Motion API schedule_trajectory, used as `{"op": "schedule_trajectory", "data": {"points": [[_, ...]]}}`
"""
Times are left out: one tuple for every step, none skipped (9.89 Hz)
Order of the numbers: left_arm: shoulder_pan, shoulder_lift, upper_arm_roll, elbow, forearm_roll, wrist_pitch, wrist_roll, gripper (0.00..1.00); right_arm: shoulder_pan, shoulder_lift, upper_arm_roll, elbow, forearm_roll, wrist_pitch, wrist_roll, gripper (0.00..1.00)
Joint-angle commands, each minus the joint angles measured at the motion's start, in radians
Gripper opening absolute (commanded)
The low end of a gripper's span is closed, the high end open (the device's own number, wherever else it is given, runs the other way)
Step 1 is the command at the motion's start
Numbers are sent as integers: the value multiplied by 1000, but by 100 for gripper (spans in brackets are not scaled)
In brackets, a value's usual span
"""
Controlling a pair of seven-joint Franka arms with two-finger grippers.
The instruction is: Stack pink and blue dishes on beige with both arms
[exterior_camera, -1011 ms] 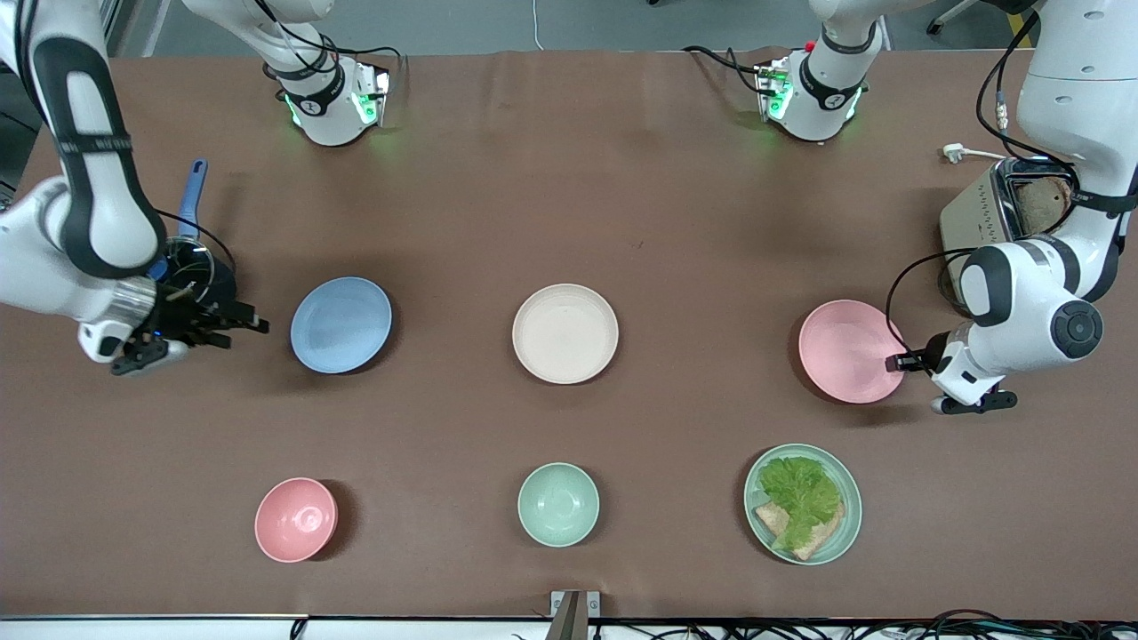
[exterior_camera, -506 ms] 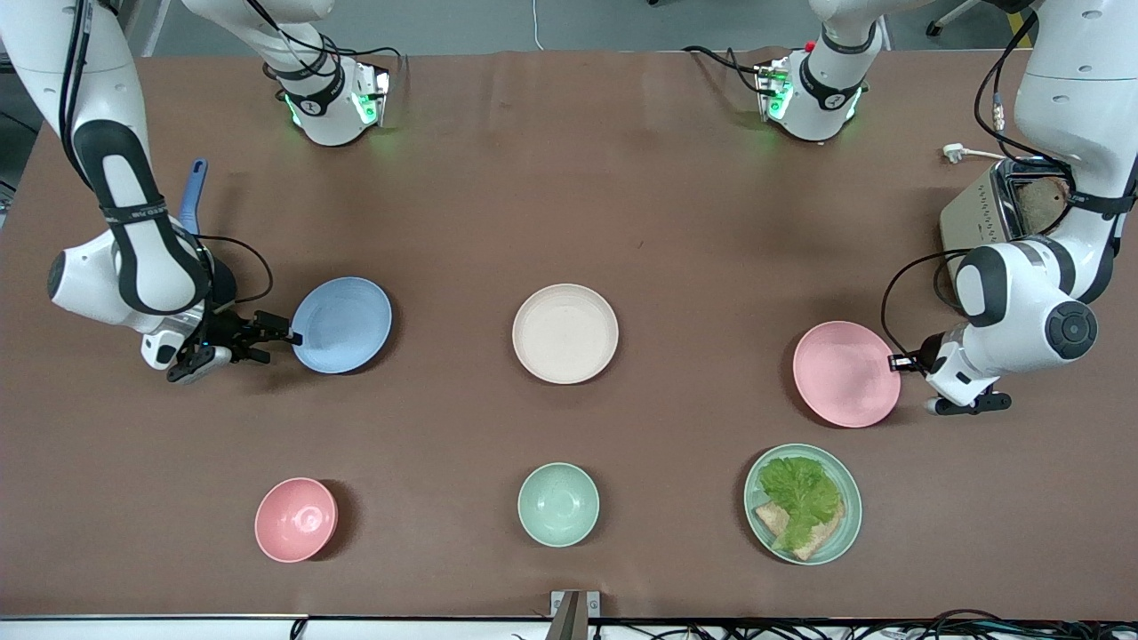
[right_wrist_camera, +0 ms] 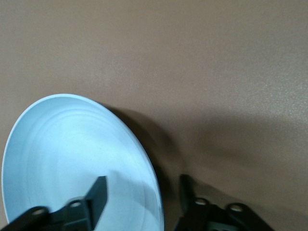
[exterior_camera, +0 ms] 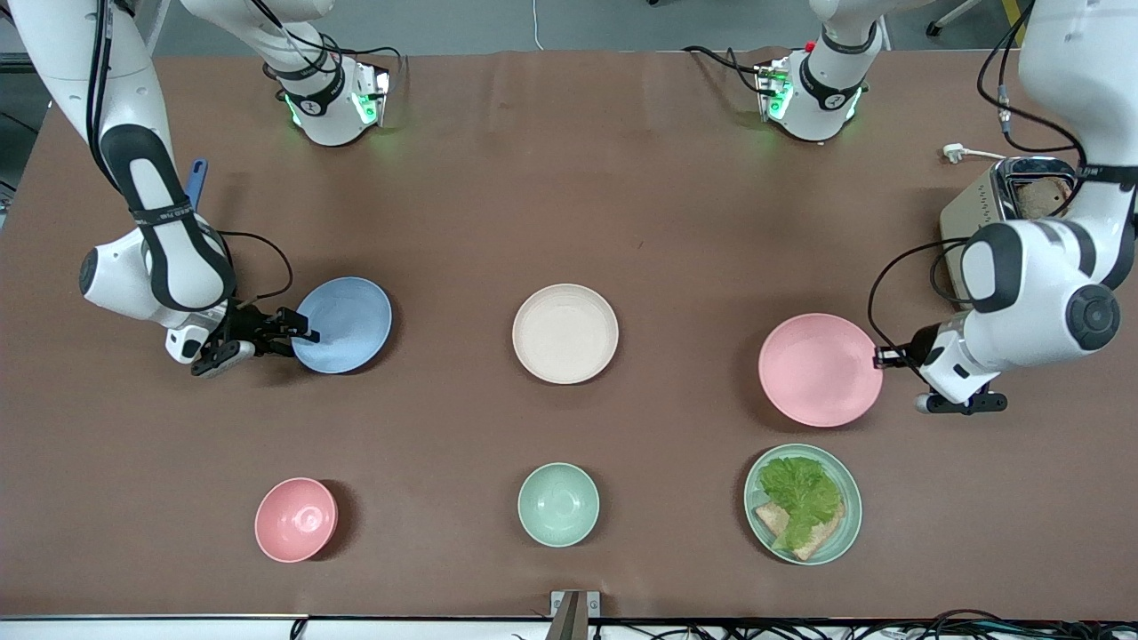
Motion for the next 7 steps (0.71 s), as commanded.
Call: {"op": "schedule_trajectory", "data": {"points": [[-5,-30,-112,-5,-44,-56,-121,0,1,-23,1,-33,41,4,-13,1],[-33,-18,-178,-5,-38,-36,-243,0,-1,-23,0,-27,41,-24,0,0],[-99,8,-199,-3,-30,8,-363,0,-1,-25,0,-24,41,-38,21,0],[-179,27,-199,-2,-29,56,-445,0,-1,-34,-2,-24,39,-39,53,0],[-246,68,-198,-2,-27,131,-517,0,-1,-40,-3,-23,38,-42,67,0],[-314,108,-194,-5,-26,210,-587,0,1,-57,-6,-9,29,-83,110,0],[-358,152,-193,-3,-3,285,-641,0,1,-78,-8,15,1,-142,176,0]]}}
